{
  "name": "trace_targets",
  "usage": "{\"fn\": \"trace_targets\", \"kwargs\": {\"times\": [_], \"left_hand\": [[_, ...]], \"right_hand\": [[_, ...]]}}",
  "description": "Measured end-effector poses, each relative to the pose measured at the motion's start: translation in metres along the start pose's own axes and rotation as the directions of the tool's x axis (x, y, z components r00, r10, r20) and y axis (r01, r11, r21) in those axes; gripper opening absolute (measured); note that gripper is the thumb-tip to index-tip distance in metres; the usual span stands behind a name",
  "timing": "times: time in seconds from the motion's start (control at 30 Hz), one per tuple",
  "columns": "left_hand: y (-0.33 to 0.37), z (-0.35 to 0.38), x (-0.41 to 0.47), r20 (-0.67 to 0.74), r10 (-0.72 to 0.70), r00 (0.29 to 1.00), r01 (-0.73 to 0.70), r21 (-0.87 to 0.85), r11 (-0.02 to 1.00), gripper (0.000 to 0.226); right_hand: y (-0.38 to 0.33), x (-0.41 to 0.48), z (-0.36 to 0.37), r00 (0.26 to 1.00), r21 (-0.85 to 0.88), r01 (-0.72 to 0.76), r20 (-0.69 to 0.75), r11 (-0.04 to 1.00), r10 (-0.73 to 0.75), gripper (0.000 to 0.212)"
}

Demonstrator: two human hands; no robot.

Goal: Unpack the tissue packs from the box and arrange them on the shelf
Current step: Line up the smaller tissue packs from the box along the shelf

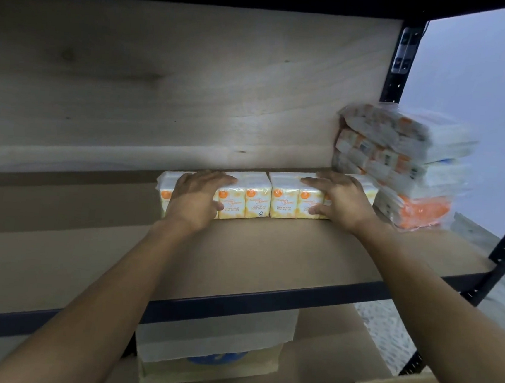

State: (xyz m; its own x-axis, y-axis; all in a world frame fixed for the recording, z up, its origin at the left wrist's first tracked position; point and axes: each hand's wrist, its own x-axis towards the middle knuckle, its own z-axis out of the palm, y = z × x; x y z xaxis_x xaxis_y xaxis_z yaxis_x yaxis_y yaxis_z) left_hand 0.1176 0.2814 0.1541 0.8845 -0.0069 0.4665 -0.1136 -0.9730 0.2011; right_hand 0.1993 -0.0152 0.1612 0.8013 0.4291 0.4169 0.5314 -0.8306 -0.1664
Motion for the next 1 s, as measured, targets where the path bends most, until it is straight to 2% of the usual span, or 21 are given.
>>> {"fn": "trace_targets", "kwargs": {"times": [0.13, 0.27, 0.63, 0.83, 1.0], "left_hand": [[-0.001, 0.005, 0.013, 0.017, -0.016, 1.0, 0.017, -0.024, 1.0, 0.058], [-0.004, 0.014, 0.027, -0.003, 0.008, 1.0, -0.008, 0.053, 0.999, 0.057], [-0.029, 0.041, 0.061, -0.121, 0.125, 0.985, -0.11, 0.119, 0.987, 0.06], [-0.035, 0.048, 0.081, -0.129, 0.104, 0.986, -0.089, 0.116, 0.989, 0.059], [-0.043, 0.054, 0.097, -0.072, 0.045, 0.996, -0.038, 0.105, 0.994, 0.059]], "right_hand": [[0.015, 0.02, 0.009, 1.0, -0.012, 0.02, 0.013, 1.0, -0.02, 0.069], [0.021, 0.04, 0.018, 0.999, -0.109, 0.028, 0.027, 0.994, -0.025, 0.067], [0.044, 0.081, 0.044, 0.995, -0.013, 0.086, -0.056, 0.996, -0.086, 0.07], [0.053, 0.104, 0.052, 0.996, -0.004, 0.08, -0.044, 0.997, -0.08, 0.069], [0.056, 0.121, 0.057, 0.997, 0.041, 0.076, -0.034, 0.996, -0.075, 0.068]]}}
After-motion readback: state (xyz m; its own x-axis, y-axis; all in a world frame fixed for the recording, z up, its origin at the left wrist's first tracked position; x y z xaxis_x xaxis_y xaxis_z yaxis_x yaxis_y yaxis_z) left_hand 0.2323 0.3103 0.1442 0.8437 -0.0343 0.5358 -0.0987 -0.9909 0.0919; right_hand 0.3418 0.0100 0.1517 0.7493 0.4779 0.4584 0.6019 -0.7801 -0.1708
